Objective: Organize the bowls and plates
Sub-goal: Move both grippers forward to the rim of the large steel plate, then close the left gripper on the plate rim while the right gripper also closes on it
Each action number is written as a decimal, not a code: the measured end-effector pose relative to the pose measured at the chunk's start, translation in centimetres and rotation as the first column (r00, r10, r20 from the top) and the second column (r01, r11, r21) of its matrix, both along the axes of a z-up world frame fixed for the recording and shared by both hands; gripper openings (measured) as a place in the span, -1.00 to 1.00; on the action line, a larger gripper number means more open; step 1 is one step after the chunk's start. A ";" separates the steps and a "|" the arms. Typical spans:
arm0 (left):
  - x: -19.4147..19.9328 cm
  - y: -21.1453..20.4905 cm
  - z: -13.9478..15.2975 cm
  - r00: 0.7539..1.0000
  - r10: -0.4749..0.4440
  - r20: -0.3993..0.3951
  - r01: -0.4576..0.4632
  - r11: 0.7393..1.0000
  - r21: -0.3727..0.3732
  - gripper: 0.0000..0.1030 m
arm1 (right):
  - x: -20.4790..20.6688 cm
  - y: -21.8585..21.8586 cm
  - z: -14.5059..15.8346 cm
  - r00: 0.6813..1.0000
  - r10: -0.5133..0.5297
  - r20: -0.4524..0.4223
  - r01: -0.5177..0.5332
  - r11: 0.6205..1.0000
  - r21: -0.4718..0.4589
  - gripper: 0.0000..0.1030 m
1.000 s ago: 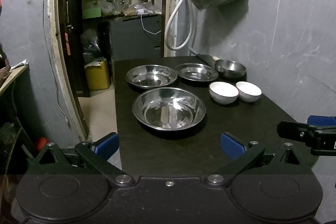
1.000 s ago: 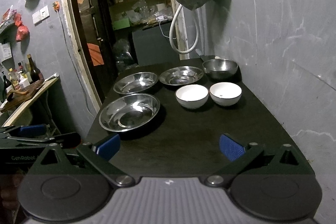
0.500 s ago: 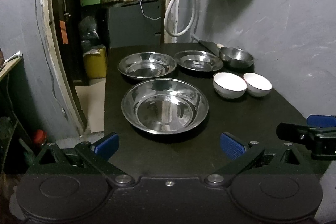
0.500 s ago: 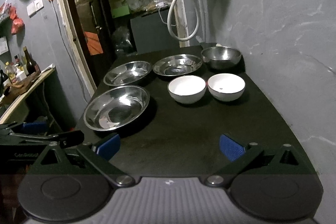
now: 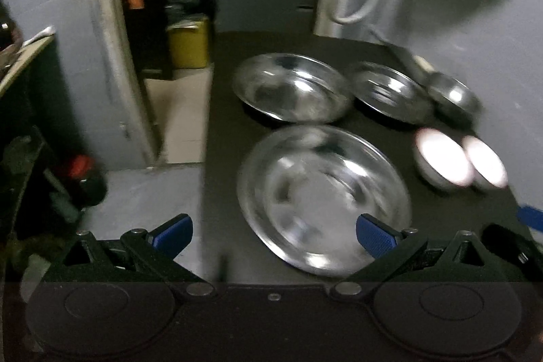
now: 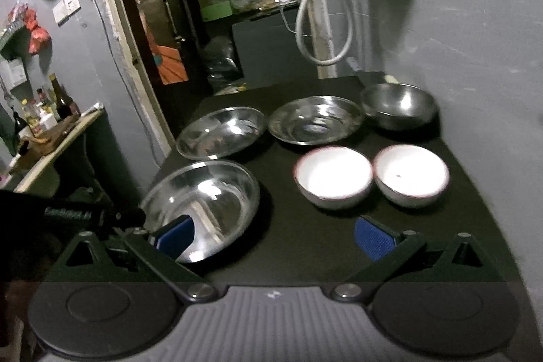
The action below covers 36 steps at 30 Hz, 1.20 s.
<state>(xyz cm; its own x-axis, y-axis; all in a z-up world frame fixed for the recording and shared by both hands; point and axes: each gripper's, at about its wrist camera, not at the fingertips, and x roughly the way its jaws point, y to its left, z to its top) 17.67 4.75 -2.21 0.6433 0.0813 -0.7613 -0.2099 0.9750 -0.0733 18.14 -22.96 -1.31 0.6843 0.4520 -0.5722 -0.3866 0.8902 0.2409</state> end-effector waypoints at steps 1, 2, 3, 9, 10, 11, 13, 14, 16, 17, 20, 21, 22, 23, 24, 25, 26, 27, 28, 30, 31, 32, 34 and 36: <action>0.9 0.9 0.1 1.000 0.018 0.001 -0.018 1.000 0.006 0.98 | 0.6 0.5 0.0 1.000 0.002 0.003 -0.002 1.000 0.006 1.00; 1.9 1.8 0.2 1.000 0.031 0.000 -0.031 0.999 0.012 0.98 | 1.3 1.1 0.1 1.000 0.002 0.007 -0.002 1.000 0.010 1.00; 2.8 2.6 0.3 0.999 0.039 -0.003 -0.039 0.999 0.014 0.99 | 2.0 1.6 0.0 1.000 0.001 0.011 -0.001 1.000 0.015 1.00; 10.0 7.0 -0.1 1.000 -0.007 0.004 0.007 1.000 0.006 0.98 | 6.3 5.2 -0.3 0.999 -0.043 -0.020 0.043 0.999 0.012 1.00; 11.3 7.3 -0.3 1.000 -0.022 0.002 0.022 1.000 0.006 0.98 | 6.9 5.7 -0.3 0.998 -0.054 -0.026 0.055 0.998 0.008 1.00; 12.6 7.7 -0.6 0.999 -0.042 0.001 0.042 0.999 0.004 0.98 | 7.6 6.3 -0.4 0.998 -0.061 -0.028 0.061 0.998 0.013 1.00; 14.8 8.6 -1.0 0.997 -0.078 -0.003 0.078 0.997 0.001 0.98 | 8.8 7.3 -0.7 0.997 -0.069 -0.036 0.069 0.997 0.016 1.00; 15.6 8.8 -1.2 0.996 -0.088 -0.006 0.088 0.996 0.003 0.98 | 9.4 8.0 -0.9 0.997 -0.072 -0.041 0.072 0.997 0.008 1.00; 17.4 9.4 -1.8 0.994 -0.111 -0.013 0.111 0.994 0.006 0.98 | 10.7 9.2 -1.4 0.996 -0.078 -0.050 0.078 0.997 -0.005 1.00; 18.3 9.6 -2.1 0.992 -0.128 -0.022 0.128 0.992 0.005 0.98 | 11.3 9.7 -1.7 0.995 -0.084 -0.058 0.084 0.996 -0.006 1.00; 20.2 10.0 -3.0 0.984 -0.175 -0.035 0.176 0.984 0.008 0.97 | 13.0 11.0 -2.7 0.990 -0.107 -0.092 0.108 0.994 0.004 0.99; 20.8 10.0 -3.2 0.981 -0.191 -0.034 0.191 0.981 0.006 0.97 | 13.5 11.3 -3.0 0.988 -0.114 -0.103 0.116 0.993 0.012 0.96; 21.4 10.1 -3.5 0.977 -0.209 -0.035 0.209 0.978 0.002 0.95 | 14.0 11.6 -3.4 0.986 -0.123 -0.115 0.126 0.992 0.018 0.93; 21.9 10.1 -3.7 0.974 -0.222 -0.038 0.222 0.975 -0.002 0.92 | 14.4 11.8 -3.8 0.983 -0.133 -0.128 0.136 0.991 0.018 0.86; 22.3 10.3 -4.0 0.972 -0.233 -0.042 0.233 0.972 -0.005 0.90 | 14.8 12.1 -4.1 0.981 -0.138 -0.137 0.143 0.990 0.020 0.80; 22.7 10.4 -4.2 0.969 -0.244 -0.046 0.244 0.970 -0.012 0.86 | 15.1 12.3 -4.4 0.979 -0.143 -0.143 0.147 0.989 0.022 0.77; 23.0 10.4 -4.4 0.966 -0.256 -0.047 0.255 0.967 -0.022 0.78 | 15.4 12.4 -4.7 0.978 -0.147 -0.147 0.152 0.988 0.025 0.70; 23.3 10.5 -4.6 0.963 -0.266 -0.050 0.264 0.964 -0.034 0.75 | 15.6 12.7 -4.9 0.976 -0.152 -0.154 0.158 0.987 0.026 0.64; 23.5 10.8 -4.8 0.961 -0.273 -0.052 0.271 0.962 -0.044 0.67 | 15.8 12.9 -5.1 0.974 -0.158 -0.161 0.164 0.986 0.027 0.62; 23.9 10.8 -5.2 0.957 -0.285 -0.058 0.282 0.958 -0.060 0.56 | 16.2 13.1 -5.4 0.972 -0.165 -0.170 0.173 0.984 0.035 0.56; 24.0 10.7 -5.3 0.954 -0.292 -0.061 0.288 0.955 -0.069 0.48 | 16.4 13.1 -5.6 0.971 -0.167 -0.173 0.176 0.984 0.037 0.53; 24.0 10.7 -5.4 0.953 -0.298 -0.062 0.293 0.953 -0.081 0.39 | 16.5 13.2 -5.7 0.970 -0.169 -0.177 0.179 0.983 0.039 0.47; 24.0 10.6 -5.6 0.950 -0.305 -0.063 0.298 0.949 -0.101 0.26 | 16.9 13.4 -5.9 0.968 -0.172 -0.185 0.183 0.982 0.045 0.36; 24.0 10.5 -5.7 0.949 -0.310 -0.059 0.302 0.947 -0.110 0.09 | 17.2 13.5 -6.0 0.966 -0.174 -0.191 0.187 0.981 0.051 0.17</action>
<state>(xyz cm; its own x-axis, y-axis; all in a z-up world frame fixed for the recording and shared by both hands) 41.69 15.29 -7.89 0.5668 -0.1879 -0.8021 0.0887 0.9819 -0.1673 35.30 -9.51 -7.35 0.6432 0.3734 -0.6684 -0.1643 0.9200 0.3559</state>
